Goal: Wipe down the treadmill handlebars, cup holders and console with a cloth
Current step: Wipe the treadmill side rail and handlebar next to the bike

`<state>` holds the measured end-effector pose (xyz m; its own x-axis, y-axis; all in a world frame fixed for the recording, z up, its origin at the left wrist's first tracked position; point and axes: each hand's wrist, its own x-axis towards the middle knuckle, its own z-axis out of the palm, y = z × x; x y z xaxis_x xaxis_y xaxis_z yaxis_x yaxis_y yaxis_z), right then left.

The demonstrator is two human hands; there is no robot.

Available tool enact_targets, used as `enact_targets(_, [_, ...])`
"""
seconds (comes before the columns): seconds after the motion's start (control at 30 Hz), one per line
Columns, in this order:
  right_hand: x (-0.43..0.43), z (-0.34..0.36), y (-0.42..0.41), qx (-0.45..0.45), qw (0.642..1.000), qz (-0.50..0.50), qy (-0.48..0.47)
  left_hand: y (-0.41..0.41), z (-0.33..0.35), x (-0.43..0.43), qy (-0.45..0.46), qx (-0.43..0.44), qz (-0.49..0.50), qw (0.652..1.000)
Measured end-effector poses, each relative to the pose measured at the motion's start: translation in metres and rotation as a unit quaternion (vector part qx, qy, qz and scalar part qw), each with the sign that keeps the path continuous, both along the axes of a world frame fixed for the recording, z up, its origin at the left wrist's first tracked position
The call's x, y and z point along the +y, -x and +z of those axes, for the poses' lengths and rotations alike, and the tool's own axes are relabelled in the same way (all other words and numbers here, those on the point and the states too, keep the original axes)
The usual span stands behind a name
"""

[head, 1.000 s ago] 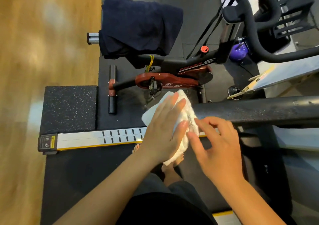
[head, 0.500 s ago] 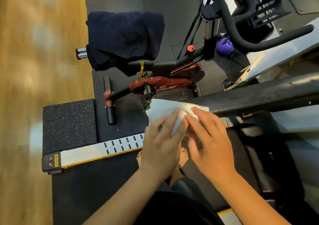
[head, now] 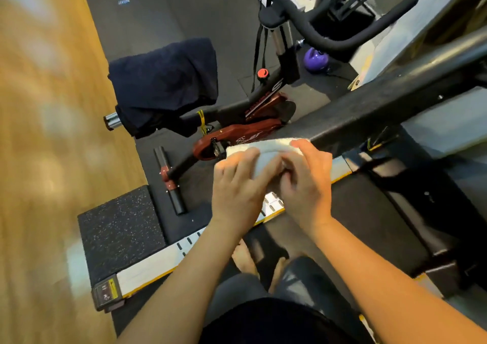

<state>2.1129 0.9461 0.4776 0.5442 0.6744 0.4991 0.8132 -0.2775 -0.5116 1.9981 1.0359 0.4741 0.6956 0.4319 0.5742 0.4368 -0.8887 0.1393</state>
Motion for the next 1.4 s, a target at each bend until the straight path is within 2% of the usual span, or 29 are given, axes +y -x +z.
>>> enact_targets(0.13, [-0.004, 0.005, -0.001, 0.003, 1.000, -0.002, 0.013, -0.002, 0.017, -0.016, 0.053, 0.010, 0.045, 0.998])
enact_targets(0.23, [-0.013, 0.011, -0.027, -0.043, 0.999, 0.020, 0.012, -0.002, 0.019, -0.030, 0.052, 0.071, 0.059, 0.994])
enact_targets(0.3, [-0.020, 0.008, -0.043, -0.041, 0.999, -0.016, -0.001, -0.006, 0.020, -0.033, 0.044, 0.119, 0.042, 0.991])
enact_targets(0.4, [-0.024, -0.003, -0.034, 0.093, 0.990, -0.101, -0.019, -0.011, 0.020, -0.033, 0.048, 0.168, 0.016, 0.985])
enact_targets(0.53, [-0.017, -0.006, 0.015, 0.263, 0.961, -0.060, -0.058, 0.000, 0.030, -0.028, 0.091, 0.132, 0.039, 0.986])
enact_targets(0.63, [-0.009, -0.001, 0.041, 0.342, 0.937, -0.055, -0.050, 0.014, 0.046, -0.021, 0.175, 0.138, 0.064, 0.973])
enact_targets(0.7, [-0.006, 0.001, 0.042, 0.366, 0.928, -0.056, -0.043, 0.018, 0.049, -0.020, 0.180, 0.170, 0.060, 0.967])
enact_targets(0.8, [-0.010, 0.004, 0.011, 0.340, 0.939, -0.049, -0.020, 0.013, 0.052, -0.026, 0.194, 0.162, 0.045, 0.966])
enact_targets(0.9, [-0.016, 0.010, -0.023, 0.319, 0.944, -0.082, -0.021, 0.010, 0.049, -0.040, 0.193, 0.192, -0.038, 0.962])
enact_targets(1.03, [-0.013, 0.006, -0.005, 0.304, 0.945, -0.115, -0.043, 0.020, 0.033, -0.048, 0.254, 0.153, -0.001, 0.955])
enact_targets(1.2, [-0.010, -0.009, 0.026, 0.294, 0.955, 0.004, 0.030, 0.034, 0.015, -0.049, 0.347, 0.069, 0.085, 0.931])
enact_targets(1.27, [-0.013, -0.001, 0.012, 0.282, 0.959, 0.001, 0.018, 0.028, 0.015, -0.046, 0.344, 0.039, 0.086, 0.934])
enact_targets(1.33, [-0.017, 0.012, -0.008, 0.313, 0.949, -0.038, 0.022, 0.012, 0.018, -0.042, 0.326, -0.006, 0.068, 0.943])
enact_targets(1.4, [-0.019, 0.020, -0.022, 0.316, 0.947, -0.056, 0.027, -0.006, 0.020, -0.037, 0.277, -0.048, 0.058, 0.958])
